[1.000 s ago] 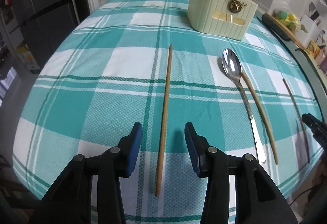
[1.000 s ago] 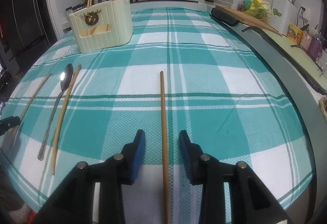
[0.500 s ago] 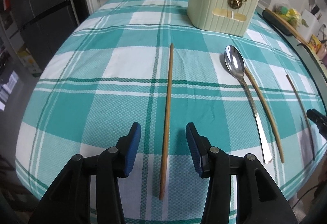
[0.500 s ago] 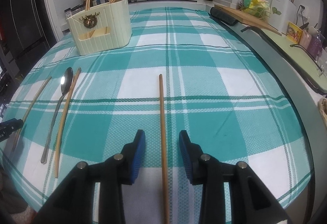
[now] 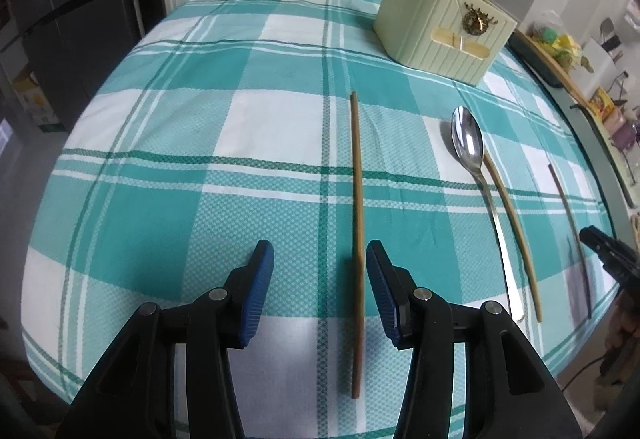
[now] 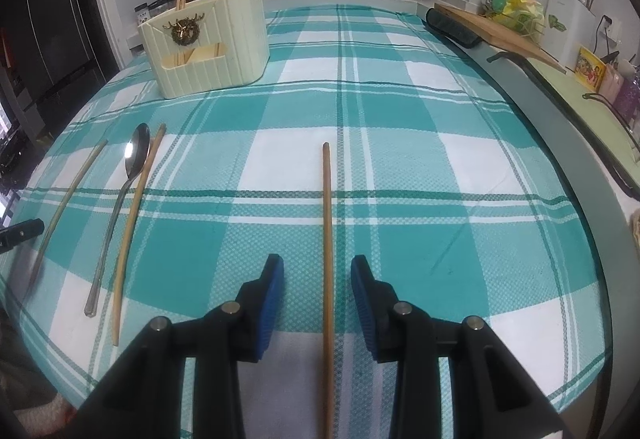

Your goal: Organize utensils

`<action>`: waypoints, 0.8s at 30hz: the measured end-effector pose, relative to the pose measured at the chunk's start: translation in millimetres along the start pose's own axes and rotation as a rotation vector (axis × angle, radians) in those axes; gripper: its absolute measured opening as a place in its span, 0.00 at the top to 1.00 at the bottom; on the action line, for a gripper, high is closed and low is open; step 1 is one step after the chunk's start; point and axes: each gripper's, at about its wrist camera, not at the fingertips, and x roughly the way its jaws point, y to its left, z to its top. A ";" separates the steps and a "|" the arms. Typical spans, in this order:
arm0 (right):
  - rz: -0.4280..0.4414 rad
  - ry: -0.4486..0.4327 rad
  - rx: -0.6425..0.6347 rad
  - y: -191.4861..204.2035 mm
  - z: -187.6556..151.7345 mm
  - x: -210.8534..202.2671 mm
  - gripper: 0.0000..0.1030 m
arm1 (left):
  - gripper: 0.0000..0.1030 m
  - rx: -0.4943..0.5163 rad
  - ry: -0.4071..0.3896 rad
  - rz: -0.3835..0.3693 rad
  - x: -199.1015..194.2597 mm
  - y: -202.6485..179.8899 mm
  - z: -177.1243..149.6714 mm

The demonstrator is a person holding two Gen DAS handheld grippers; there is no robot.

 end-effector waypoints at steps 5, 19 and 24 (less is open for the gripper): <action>0.028 0.048 -0.020 -6.2 10.8 8.5 0.65 | 0.48 0.100 0.068 -0.062 9.5 -7.5 21.8; 0.105 0.175 -0.017 -18.2 37.0 37.4 0.62 | 0.41 0.182 0.146 -0.052 52.0 -32.0 62.8; 0.087 0.195 -0.062 -16.3 46.9 51.3 0.57 | 0.39 0.224 0.135 0.003 65.8 -39.3 73.9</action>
